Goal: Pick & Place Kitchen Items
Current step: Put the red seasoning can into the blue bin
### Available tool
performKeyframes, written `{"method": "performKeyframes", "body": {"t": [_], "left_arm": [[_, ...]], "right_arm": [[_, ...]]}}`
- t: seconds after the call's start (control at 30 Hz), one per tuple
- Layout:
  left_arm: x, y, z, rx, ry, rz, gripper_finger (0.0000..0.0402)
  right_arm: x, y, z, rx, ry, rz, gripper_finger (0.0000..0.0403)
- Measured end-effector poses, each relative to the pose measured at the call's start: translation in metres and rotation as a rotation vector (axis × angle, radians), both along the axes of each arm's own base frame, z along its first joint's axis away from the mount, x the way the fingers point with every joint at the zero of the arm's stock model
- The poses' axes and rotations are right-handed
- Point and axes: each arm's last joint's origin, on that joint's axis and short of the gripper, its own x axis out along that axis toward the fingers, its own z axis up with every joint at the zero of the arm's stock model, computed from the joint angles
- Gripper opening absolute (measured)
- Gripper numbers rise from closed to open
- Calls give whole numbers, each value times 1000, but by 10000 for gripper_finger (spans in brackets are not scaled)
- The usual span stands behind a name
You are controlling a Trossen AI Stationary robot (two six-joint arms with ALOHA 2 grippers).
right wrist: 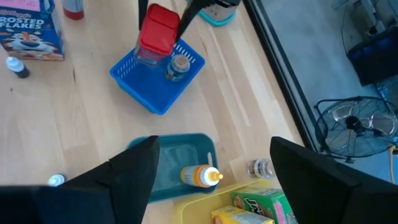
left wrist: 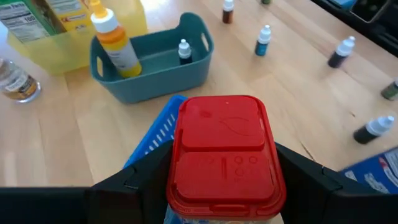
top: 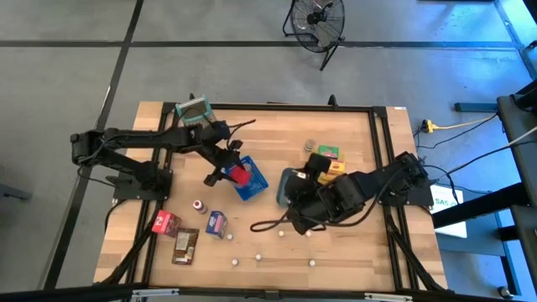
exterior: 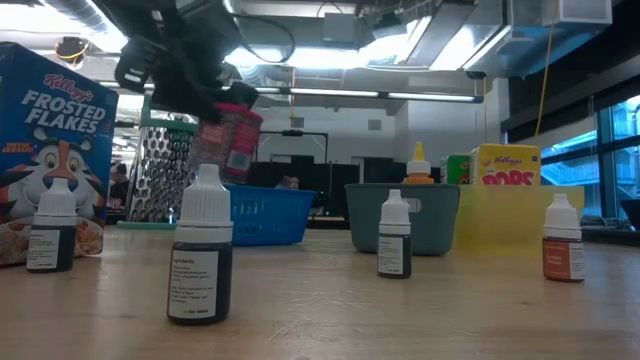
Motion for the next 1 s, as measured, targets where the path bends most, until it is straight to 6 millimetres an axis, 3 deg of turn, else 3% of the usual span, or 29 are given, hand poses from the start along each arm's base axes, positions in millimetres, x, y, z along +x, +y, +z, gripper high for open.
{"method": "performKeyframes", "body": {"t": [0.3, 0.7, 1.0], "left_arm": [[-6, 18, 2, -14, -102, -100, 223], [-2, 41, -25, -43, -97, -150, 223], [-9, 57, -28, -42, -145, -157, 223]], "right_arm": [[4, -7, 0, 23, 0, -18, 309], [13, -26, 0, 38, 5, -51, 309], [20, -40, 0, 58, 12, -61, 309]]}}
